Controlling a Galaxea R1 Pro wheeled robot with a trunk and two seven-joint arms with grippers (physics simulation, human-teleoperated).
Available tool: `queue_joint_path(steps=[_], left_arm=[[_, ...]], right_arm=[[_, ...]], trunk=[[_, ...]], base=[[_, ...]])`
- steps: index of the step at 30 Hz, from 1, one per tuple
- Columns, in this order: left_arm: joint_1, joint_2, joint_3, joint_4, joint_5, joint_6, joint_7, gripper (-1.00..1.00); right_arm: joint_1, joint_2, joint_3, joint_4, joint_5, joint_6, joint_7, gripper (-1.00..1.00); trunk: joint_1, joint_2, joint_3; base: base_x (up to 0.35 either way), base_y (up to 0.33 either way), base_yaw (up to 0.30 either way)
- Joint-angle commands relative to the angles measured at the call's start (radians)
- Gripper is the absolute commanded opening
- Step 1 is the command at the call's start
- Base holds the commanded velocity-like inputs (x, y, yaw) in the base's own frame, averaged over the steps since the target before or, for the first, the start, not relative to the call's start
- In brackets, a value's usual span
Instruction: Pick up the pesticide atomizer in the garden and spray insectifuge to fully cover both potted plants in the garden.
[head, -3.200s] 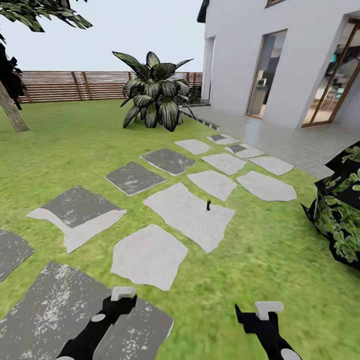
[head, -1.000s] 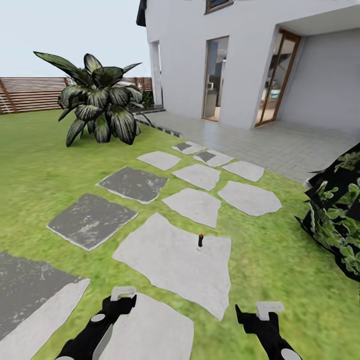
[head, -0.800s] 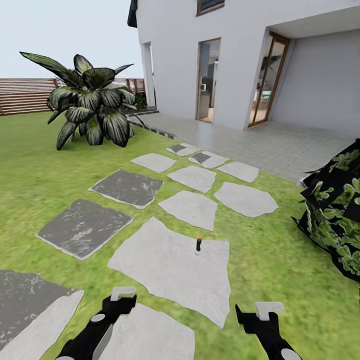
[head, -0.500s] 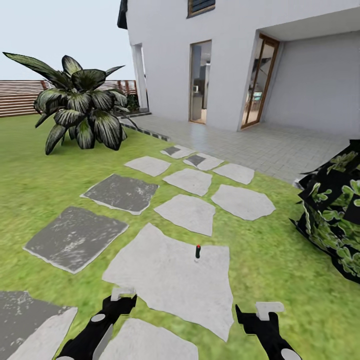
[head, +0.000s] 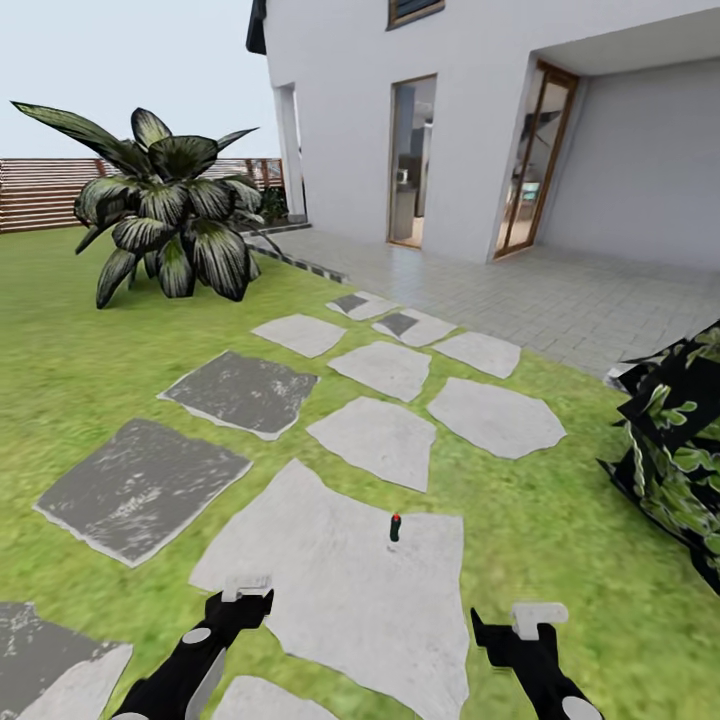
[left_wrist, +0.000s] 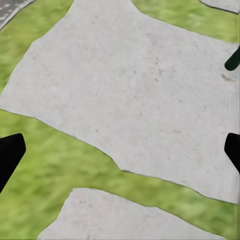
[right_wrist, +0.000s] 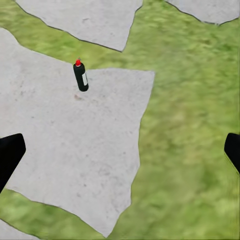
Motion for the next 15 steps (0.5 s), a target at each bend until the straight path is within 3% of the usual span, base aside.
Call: queue_joint_path(steps=[1,5,8,9,15], left_arm=[[-0.001,0.0,0.0,0.0,0.001,-0.001,-0.001,1.0],[-0.001,0.0,-0.001,0.0,-0.001,0.0,0.001,1.0],[-0.001,0.0,-0.003,0.0,-0.005,0.003,0.004,1.0],[-0.002,0.0,-0.003,0.0,-0.001,0.02,0.0,1.0],[-0.002,0.002,-0.005,0.0,-0.001,0.023,-0.004,1.0]], right_arm=[[0.0,0.0,0.0,-0.005,0.004,0.005,-0.001,1.0],[0.0,0.0,-0.002,-0.013,0.004,0.011,-0.002,1.0],[0.0,-0.001,-0.005,-0.049,0.004,0.097,-0.002,1.0],[0.0,-0.001,-0.005,-0.061,0.004,0.17,0.0,1.0],[0.0,-0.004,-0.001,-0.065,0.009,0.176,0.001,1.0]], trunk=[[0.0,0.0,-0.001],[0.0,0.0,-0.001],[0.0,0.0,-0.001],[0.0,0.0,-0.001],[0.0,0.0,-0.001]], base=[[0.278,-0.24,0.032],[0.278,-0.241,0.014],[0.277,-0.242,0.002],[0.277,-0.242,0.0],[0.277,-0.236,0.0]])
